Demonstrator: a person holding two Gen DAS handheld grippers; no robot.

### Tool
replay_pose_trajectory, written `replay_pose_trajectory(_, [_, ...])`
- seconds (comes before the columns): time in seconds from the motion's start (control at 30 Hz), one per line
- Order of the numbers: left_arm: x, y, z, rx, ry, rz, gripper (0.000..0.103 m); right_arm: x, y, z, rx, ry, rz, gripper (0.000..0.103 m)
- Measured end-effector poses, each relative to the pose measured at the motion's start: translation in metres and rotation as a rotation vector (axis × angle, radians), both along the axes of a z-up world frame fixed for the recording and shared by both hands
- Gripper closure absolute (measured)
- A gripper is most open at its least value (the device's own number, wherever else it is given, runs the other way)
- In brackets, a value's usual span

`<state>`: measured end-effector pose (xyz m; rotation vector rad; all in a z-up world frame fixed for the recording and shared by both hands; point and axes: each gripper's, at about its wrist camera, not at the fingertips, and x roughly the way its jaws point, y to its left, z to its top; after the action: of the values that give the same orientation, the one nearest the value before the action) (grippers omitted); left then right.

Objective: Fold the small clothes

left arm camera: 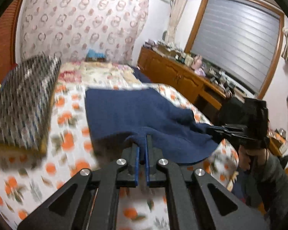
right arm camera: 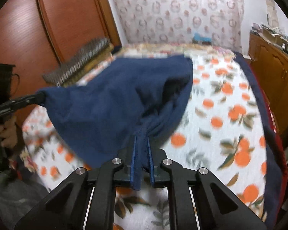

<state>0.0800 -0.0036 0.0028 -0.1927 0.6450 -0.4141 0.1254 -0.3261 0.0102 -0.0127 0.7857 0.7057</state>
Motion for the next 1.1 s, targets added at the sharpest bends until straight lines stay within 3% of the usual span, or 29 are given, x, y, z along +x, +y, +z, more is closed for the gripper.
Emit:
replay_pose_trajectory(0.17, [0.064,0.009,0.024,0.005,-0.020,0.058,0.102,0.043,0.000,0.043,0.079,-0.061,-0.016,0.095])
replay_pose_trajectory(0.3, [0.126,0.017,0.028,0.029,-0.006,0.114,0.101,0.098,0.012,0.061,0.087,-0.078,-0.049,0.095])
replay_pose_trajectory(0.5, [0.201,0.029,0.005,0.079,0.044,0.198,0.101,0.185,0.040,0.047,0.024,-0.030,-0.090,0.095])
replay_pose_trajectory(0.7, [0.223,0.030,-0.013,0.100,0.085,0.206,0.100,0.227,0.056,0.022,-0.054,0.005,-0.121,0.090])
replay_pose_trajectory(0.77, [0.221,0.028,-0.012,0.114,0.070,0.199,0.095,0.231,0.053,0.020,-0.065,-0.002,-0.143,0.087])
replay_pose_trajectory(0.8, [0.220,0.026,-0.010,0.119,0.062,0.193,0.084,0.233,0.050,0.020,-0.070,-0.006,-0.153,0.080])
replay_pose_trajectory(0.83, [0.218,0.024,-0.007,0.132,0.045,0.189,0.063,0.235,0.048,0.021,-0.073,-0.015,-0.166,0.077])
replay_pose_trajectory(0.87, [0.215,0.024,-0.003,0.136,0.026,0.188,0.057,0.233,0.045,0.024,-0.075,-0.033,-0.177,0.075])
replay_pose_trajectory(0.93, [0.209,0.024,0.005,0.135,-0.002,0.179,0.051,0.229,0.043,0.030,-0.088,-0.060,-0.178,0.070])
replay_pose_trajectory(1.0, [0.203,0.024,0.008,0.133,-0.007,0.166,0.049,0.220,0.042,0.037,-0.113,-0.100,-0.182,0.058])
replay_pose_trajectory(1.1, [0.194,0.025,0.004,0.148,0.006,0.163,0.049,0.203,0.043,0.041,-0.117,-0.125,-0.145,0.050])
